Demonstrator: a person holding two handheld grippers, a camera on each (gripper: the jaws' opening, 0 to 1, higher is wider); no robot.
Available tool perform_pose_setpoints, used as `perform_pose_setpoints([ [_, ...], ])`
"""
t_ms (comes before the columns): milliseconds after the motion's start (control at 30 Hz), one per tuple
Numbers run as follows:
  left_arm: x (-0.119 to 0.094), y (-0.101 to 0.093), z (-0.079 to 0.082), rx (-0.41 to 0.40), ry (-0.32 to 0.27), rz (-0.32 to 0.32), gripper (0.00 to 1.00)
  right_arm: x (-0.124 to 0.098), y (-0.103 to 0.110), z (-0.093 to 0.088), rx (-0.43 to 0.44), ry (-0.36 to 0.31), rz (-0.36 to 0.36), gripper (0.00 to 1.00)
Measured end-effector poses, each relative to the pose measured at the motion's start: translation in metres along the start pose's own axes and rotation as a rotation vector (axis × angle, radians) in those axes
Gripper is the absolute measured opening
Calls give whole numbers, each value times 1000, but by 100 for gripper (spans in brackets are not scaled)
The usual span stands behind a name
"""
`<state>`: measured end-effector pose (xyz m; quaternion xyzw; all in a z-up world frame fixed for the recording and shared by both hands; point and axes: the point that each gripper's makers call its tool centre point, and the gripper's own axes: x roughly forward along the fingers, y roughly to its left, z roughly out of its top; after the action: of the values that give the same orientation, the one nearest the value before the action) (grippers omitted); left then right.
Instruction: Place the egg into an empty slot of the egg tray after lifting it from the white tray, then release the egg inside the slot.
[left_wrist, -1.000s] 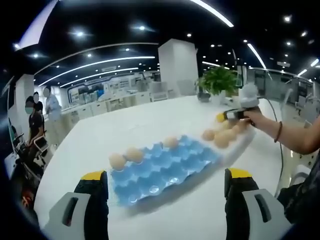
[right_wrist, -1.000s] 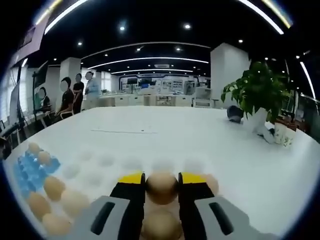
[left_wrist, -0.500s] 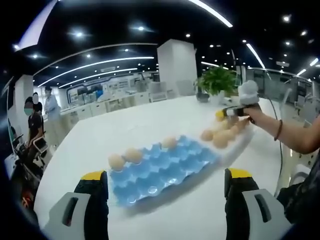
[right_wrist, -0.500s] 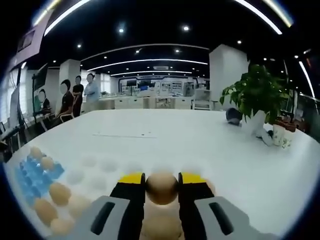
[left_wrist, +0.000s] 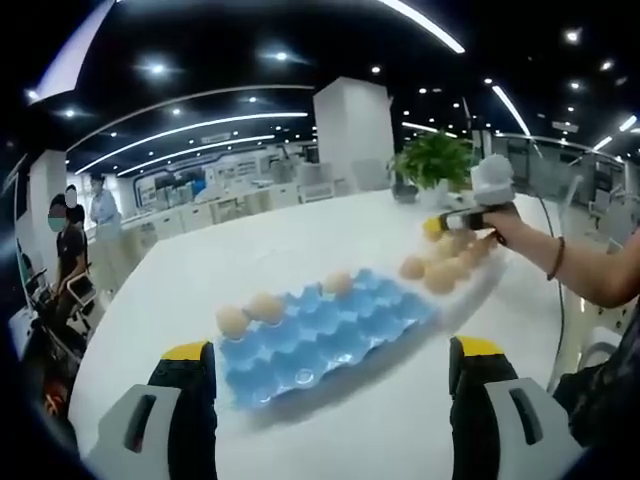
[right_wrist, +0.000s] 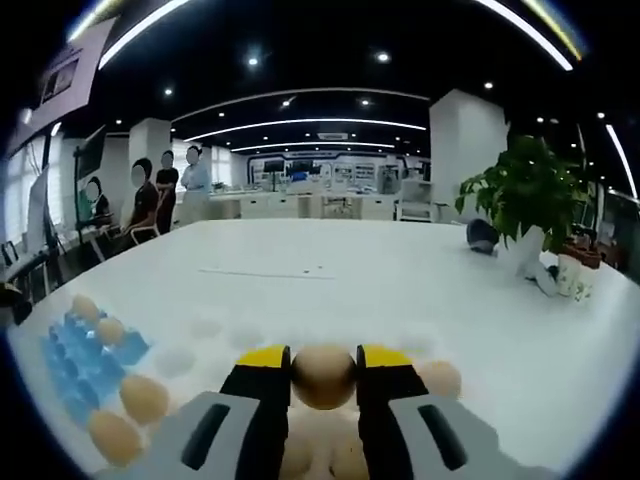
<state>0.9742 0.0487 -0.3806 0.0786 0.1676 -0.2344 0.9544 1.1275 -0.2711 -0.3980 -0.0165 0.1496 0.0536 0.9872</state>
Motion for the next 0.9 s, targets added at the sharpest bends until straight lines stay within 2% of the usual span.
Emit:
perform_pose_setpoints([
  [900,0,-6,-2,-6,10,-30,100,8,86,8,-35,5,159,26],
])
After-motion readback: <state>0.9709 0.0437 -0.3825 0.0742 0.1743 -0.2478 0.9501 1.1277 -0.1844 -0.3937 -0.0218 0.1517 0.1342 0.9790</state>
